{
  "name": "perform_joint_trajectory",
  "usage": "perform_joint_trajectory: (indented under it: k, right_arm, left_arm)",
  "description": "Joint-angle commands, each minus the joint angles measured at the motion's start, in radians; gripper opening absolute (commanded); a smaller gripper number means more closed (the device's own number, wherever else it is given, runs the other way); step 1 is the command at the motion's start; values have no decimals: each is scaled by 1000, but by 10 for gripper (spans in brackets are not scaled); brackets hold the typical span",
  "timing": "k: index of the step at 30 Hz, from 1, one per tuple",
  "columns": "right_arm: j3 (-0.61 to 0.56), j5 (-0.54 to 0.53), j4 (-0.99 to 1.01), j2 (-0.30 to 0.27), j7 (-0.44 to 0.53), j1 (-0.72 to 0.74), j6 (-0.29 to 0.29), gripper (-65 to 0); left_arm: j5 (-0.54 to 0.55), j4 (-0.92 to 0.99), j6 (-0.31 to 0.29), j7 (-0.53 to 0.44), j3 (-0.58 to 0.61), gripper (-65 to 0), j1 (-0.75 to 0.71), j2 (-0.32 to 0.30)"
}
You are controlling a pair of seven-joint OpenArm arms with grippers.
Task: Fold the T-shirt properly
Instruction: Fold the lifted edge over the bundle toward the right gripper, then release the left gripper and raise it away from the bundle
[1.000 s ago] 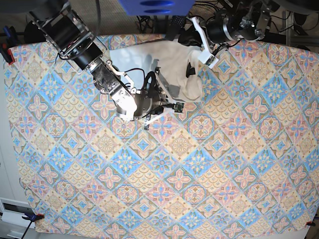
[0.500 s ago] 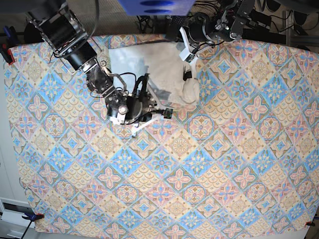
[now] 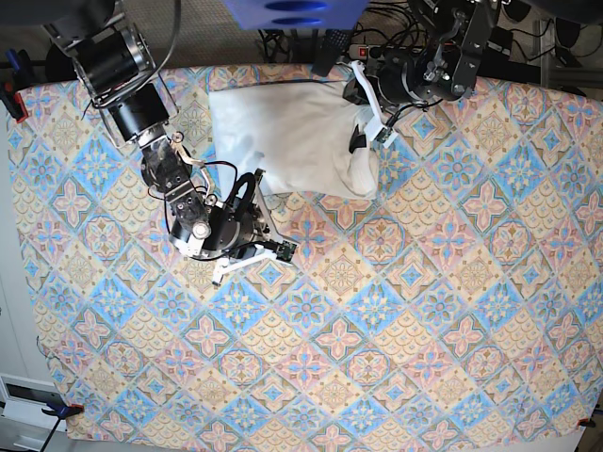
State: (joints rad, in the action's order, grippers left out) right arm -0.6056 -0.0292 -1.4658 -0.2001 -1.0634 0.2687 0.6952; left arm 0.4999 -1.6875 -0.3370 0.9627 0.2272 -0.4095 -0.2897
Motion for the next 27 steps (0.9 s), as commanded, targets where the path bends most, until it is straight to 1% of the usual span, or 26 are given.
perform_joint_trajectory:
  k: [1,7,10,12,16,22,25,27]
  right_arm:
    - [2,-10,6,1,13,16,3,-575]
    - [2,-10,98,0,15,16,3,-575]
    - [-7,-10,106,-25,15,16,3,-575]
    - [-9,-10,107,-31,12,13,3,-575]
    - [-7,-10,96,-71,12,-30,3,-575]
    - [-1,-10,84,-126,13,-87,3,-576]
    - [-1,-11,7,-172,12,-115,3,-576]
    - [2,-13,-54,-198,7,-150,3,-576]
  left_arm:
    - [7,4,-1,-6,-1,-644,14,-13]
    - [7,69,-3,-6,-2,-644,85,-21]
    - [7,79,-4,-6,2,-644,120,-38]
    - [7,79,-4,-6,2,-644,140,-41]
    - [6,79,-4,-6,2,-644,185,-59]
    - [4,119,-4,-6,2,-644,281,-61]
    - [4,160,-4,-6,4,-644,343,-55]
    - [4,192,-3,-6,19,-644,387,-35]
